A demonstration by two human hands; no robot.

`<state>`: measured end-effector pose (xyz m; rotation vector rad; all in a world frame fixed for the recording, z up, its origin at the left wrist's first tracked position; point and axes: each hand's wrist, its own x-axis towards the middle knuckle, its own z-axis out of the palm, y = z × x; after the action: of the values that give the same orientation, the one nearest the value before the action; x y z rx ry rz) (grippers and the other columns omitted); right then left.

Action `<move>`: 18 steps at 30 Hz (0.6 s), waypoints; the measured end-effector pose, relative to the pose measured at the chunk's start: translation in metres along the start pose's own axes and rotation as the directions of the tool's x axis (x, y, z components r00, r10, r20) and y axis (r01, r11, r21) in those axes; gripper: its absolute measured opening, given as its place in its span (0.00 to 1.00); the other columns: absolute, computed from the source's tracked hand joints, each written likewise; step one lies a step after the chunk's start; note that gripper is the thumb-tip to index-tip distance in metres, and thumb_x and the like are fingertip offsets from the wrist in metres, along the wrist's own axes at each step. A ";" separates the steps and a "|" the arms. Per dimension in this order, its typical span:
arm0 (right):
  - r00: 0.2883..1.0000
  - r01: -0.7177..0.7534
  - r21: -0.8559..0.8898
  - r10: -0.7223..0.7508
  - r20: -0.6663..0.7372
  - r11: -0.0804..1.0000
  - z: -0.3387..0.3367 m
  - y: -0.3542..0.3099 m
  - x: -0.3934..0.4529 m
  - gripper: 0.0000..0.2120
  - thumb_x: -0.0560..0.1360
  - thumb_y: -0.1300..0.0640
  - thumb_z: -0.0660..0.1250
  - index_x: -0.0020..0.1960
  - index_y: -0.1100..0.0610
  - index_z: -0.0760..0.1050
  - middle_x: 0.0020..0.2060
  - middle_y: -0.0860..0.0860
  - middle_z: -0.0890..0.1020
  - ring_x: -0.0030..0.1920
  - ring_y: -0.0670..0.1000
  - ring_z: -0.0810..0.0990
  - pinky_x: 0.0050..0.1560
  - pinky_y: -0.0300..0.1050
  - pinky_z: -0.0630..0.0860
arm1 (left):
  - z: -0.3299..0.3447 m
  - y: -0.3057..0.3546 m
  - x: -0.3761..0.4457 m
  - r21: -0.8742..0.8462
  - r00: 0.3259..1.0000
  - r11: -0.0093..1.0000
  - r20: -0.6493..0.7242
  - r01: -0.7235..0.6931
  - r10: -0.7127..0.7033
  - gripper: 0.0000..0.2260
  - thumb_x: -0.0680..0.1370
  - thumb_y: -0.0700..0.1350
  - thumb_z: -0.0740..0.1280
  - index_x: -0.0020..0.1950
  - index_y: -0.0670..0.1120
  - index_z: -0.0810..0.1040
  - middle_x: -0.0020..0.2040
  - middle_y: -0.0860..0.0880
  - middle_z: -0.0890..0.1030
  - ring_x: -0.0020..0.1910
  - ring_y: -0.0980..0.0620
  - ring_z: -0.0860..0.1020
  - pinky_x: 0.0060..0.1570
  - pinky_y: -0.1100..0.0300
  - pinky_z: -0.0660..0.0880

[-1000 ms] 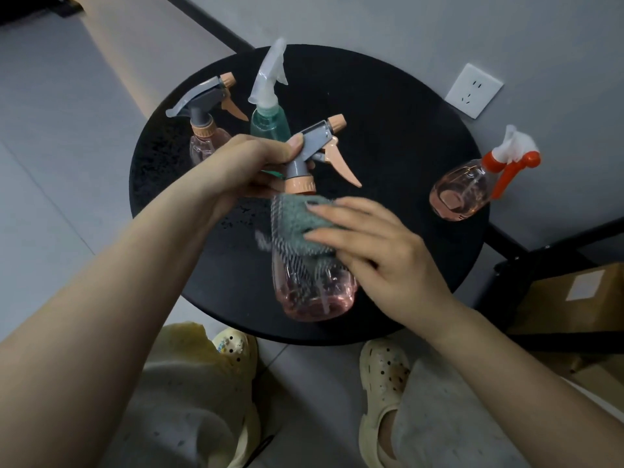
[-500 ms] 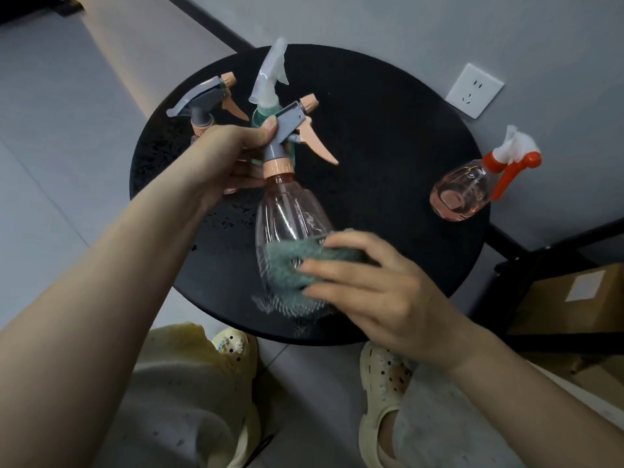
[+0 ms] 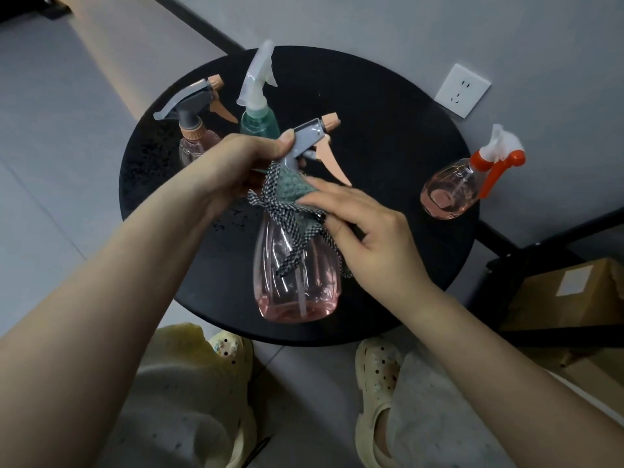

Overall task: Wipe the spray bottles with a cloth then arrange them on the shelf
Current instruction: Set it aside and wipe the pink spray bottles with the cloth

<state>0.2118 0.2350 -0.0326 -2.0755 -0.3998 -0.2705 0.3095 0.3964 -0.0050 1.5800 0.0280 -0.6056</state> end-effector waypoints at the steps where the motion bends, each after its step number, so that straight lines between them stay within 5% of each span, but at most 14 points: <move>1: 1.000 0.009 0.000 -0.009 0.001 1.000 0.000 -0.001 0.000 0.16 0.75 0.71 0.63 0.59 0.58 0.78 0.61 0.47 0.76 0.65 0.47 0.73 0.67 0.42 0.68 | -0.001 0.001 0.000 0.001 1.000 1.000 -0.010 -0.001 0.001 0.09 0.76 0.50 0.66 0.42 0.46 0.80 0.37 0.50 0.82 0.37 0.52 0.79 0.45 0.59 0.75; 6: 0.969 0.244 -0.143 -0.234 0.082 0.959 -0.006 0.000 -0.012 0.13 0.75 0.67 0.64 0.58 0.61 0.79 0.60 0.50 0.76 0.63 0.54 0.74 0.66 0.46 0.70 | -0.011 0.004 0.000 0.008 0.996 1.000 -0.086 0.011 -0.010 0.09 0.78 0.51 0.63 0.42 0.48 0.77 0.33 0.53 0.83 0.32 0.57 0.80 0.29 0.68 0.74; 12: 0.798 0.599 -0.364 -0.497 0.342 0.713 -0.010 0.006 -0.032 0.09 0.78 0.63 0.65 0.55 0.60 0.81 0.59 0.52 0.80 0.62 0.59 0.75 0.51 0.53 0.78 | -0.020 0.003 0.004 0.026 0.988 0.999 -0.152 0.032 -0.028 0.10 0.76 0.53 0.65 0.45 0.46 0.77 0.41 0.49 0.81 0.36 0.54 0.79 0.28 0.66 0.74; 15: 0.818 0.572 -0.355 -0.485 0.309 0.739 -0.011 0.007 -0.030 0.09 0.78 0.64 0.66 0.56 0.60 0.81 0.59 0.52 0.80 0.61 0.58 0.76 0.53 0.52 0.78 | -0.017 0.003 0.004 0.058 0.992 0.998 -0.129 0.019 -0.012 0.09 0.77 0.52 0.64 0.43 0.47 0.77 0.37 0.52 0.83 0.32 0.57 0.79 0.27 0.68 0.74; 18: 0.924 0.377 -0.285 -0.336 0.182 0.881 -0.010 0.006 -0.021 0.12 0.76 0.65 0.65 0.58 0.60 0.80 0.60 0.50 0.77 0.62 0.56 0.74 0.63 0.47 0.73 | -0.010 0.002 0.005 0.097 0.996 0.995 -0.087 -0.003 0.011 0.08 0.77 0.51 0.64 0.44 0.48 0.77 0.34 0.53 0.83 0.31 0.57 0.79 0.28 0.68 0.74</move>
<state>0.1943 0.2198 -0.0402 -2.3307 -0.8725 -0.4471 0.3185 0.4040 -0.0058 1.6992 0.0599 -0.5387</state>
